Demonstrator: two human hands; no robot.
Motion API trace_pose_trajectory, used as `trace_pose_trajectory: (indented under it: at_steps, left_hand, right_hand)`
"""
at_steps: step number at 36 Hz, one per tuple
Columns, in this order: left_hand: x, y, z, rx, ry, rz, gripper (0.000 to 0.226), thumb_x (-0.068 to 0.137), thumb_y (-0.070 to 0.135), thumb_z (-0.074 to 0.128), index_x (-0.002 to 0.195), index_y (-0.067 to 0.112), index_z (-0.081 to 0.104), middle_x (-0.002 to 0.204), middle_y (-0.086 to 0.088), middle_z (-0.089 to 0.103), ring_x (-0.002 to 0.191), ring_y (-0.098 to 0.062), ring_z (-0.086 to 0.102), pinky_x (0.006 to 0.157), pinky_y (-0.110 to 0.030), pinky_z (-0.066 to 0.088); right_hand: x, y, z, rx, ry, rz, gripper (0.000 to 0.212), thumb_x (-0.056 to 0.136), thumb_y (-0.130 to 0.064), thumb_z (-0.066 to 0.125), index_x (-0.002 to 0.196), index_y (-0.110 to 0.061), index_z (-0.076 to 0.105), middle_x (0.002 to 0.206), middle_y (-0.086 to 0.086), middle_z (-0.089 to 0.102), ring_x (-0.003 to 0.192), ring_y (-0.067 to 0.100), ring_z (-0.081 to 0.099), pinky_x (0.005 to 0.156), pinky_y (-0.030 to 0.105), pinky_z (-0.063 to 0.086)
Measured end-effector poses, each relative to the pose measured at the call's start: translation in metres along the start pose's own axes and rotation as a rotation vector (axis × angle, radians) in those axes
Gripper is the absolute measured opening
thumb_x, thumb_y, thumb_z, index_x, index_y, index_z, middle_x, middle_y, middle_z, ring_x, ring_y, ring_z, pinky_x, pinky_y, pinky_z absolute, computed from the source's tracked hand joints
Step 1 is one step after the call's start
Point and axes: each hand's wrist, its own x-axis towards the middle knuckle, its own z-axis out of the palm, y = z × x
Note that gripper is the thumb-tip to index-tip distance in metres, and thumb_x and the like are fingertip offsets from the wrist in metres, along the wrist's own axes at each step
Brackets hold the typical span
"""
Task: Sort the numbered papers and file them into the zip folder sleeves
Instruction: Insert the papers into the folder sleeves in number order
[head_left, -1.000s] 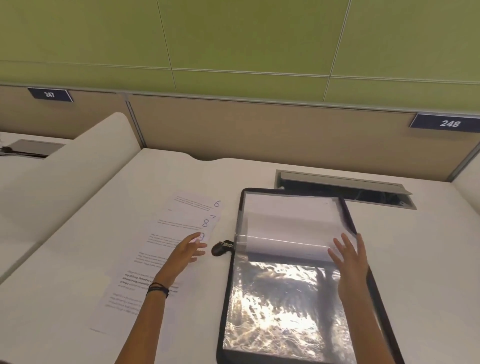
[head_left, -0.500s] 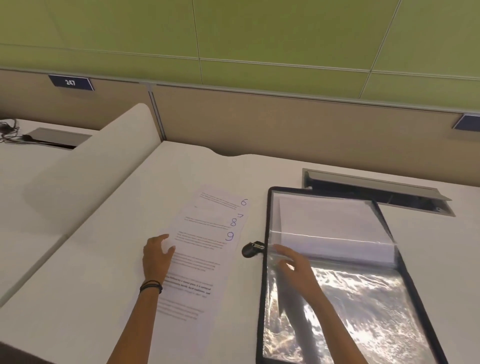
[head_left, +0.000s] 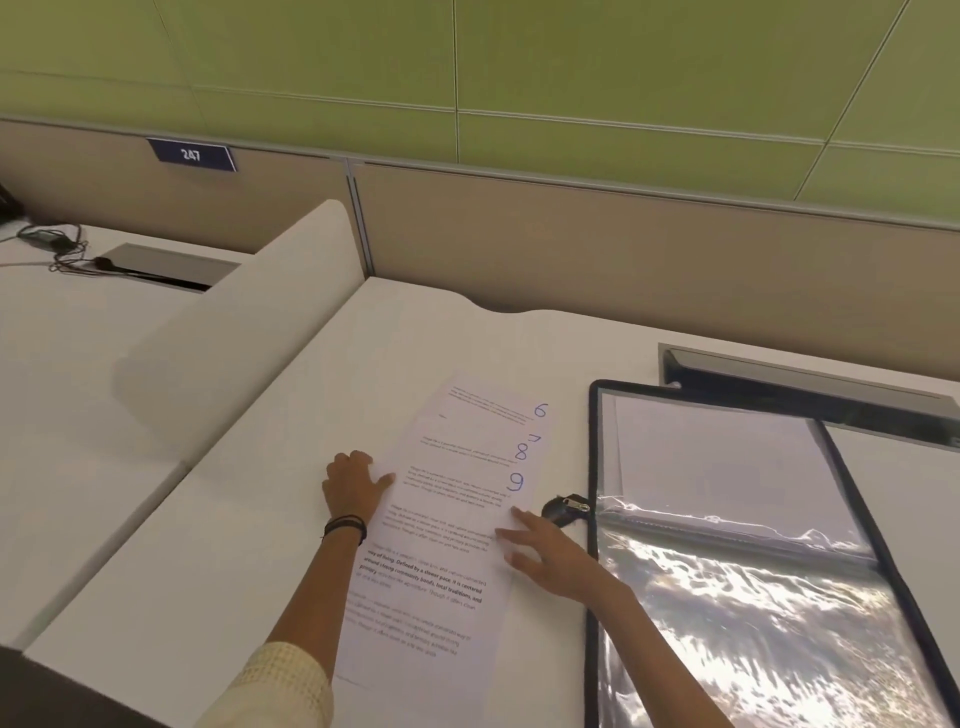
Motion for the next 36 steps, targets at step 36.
trace_pose_trajectory:
  at_steps: [36]
  left_hand:
    - [0.008,0.033,-0.068,-0.347,0.221,0.234,0.02,0.09,0.025,0.063,0.079,0.009,0.064,0.078,0.001,0.064,0.071,-0.016,0.058,0.053,-0.021,0.033]
  right_hand:
    - [0.022,-0.007,0.016,-0.227,0.088,0.116,0.14,0.034,-0.093,-0.025,0.145,-0.029,0.032,0.158,0.003,0.005,0.145,0.016,0.01,0.115,0.029,0.013]
